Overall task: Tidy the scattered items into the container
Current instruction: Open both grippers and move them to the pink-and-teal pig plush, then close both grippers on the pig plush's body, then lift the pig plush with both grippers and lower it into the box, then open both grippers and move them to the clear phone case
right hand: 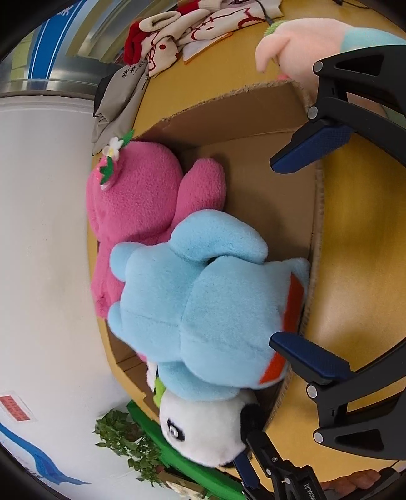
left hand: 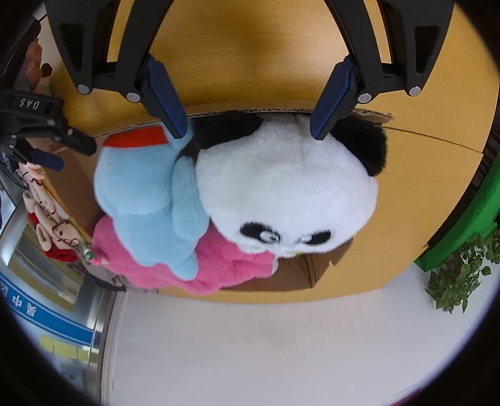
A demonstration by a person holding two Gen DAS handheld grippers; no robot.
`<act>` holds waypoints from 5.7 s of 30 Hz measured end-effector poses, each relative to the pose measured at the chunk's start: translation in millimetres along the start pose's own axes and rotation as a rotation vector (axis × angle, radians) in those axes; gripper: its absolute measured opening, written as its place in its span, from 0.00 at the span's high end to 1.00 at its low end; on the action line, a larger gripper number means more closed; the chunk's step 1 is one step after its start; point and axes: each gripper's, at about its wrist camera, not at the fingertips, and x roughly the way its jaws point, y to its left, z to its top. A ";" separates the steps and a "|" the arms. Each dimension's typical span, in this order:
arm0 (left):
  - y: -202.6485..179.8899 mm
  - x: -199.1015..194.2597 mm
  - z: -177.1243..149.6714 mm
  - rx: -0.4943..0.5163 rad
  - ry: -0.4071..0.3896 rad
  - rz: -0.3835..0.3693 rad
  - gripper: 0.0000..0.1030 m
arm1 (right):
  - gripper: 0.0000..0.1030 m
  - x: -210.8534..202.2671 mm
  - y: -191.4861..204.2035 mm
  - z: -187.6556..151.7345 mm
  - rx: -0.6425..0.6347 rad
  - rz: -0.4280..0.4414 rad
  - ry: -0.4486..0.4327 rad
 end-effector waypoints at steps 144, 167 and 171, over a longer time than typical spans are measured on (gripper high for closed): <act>-123.1 -88.4 94.1 0.305 -0.217 -0.213 0.24 | 0.01 -86.9 -73.3 13.9 -0.008 0.064 -0.143; -21.4 -132.7 -111.0 0.064 0.079 -0.167 0.24 | 0.00 -125.6 53.3 -147.1 -0.235 0.241 0.079; -12.4 -103.1 -147.9 0.048 0.204 -0.130 0.24 | 0.01 -99.2 83.2 -183.4 -0.242 0.324 0.187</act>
